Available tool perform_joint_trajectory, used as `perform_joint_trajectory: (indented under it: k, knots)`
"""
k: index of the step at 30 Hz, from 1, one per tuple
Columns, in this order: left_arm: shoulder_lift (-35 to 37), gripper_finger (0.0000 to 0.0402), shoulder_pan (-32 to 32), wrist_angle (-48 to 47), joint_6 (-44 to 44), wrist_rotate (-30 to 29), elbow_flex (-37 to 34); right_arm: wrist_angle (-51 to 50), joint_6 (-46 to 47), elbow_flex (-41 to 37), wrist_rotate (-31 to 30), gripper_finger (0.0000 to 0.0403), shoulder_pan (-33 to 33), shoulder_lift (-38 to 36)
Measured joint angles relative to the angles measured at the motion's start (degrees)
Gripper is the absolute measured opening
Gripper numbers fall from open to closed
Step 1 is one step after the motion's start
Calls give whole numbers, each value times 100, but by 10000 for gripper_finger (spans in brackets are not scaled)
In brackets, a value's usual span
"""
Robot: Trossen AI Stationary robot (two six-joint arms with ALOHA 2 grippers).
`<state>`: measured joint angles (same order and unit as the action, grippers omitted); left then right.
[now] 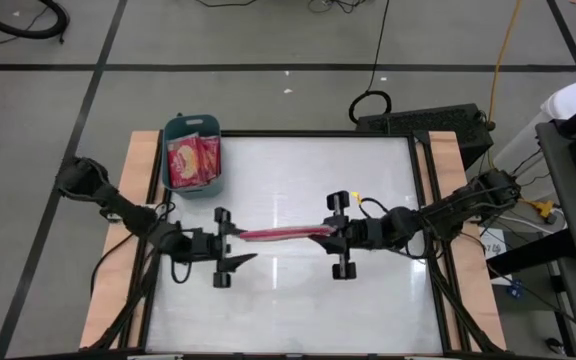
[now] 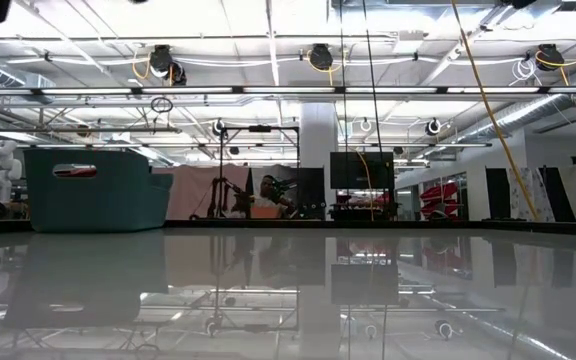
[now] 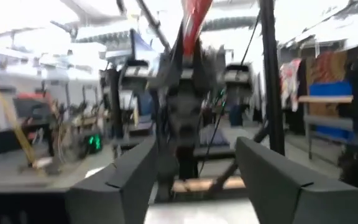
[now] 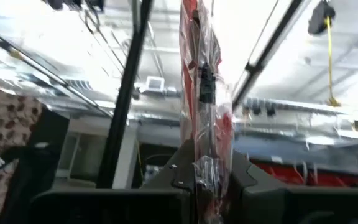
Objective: Sort popcorn bags into baskets
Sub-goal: Stack the red popcorn bag on top of the other red popcorn bag into the blue bin
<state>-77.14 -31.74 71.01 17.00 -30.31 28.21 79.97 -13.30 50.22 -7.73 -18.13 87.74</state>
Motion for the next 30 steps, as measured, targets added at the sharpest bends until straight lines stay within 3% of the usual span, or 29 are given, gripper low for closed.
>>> perform_joint_trajectory:
  k: [6,13,18,24,30]
  knots:
    - [-405,263,374,259,414,919,826,594,-133,0,192,20,17,147]
    - [-694,266,600,260,801,1425,1566,981,-267,16,389,20,24,413]
    - [-691,261,750,272,770,1569,1724,992,-258,22,490,20,42,459]
    - [-694,195,848,286,650,2348,1724,992,-267,22,483,20,76,466]
    - [-693,73,863,265,634,2361,1724,988,-241,22,488,20,90,466]
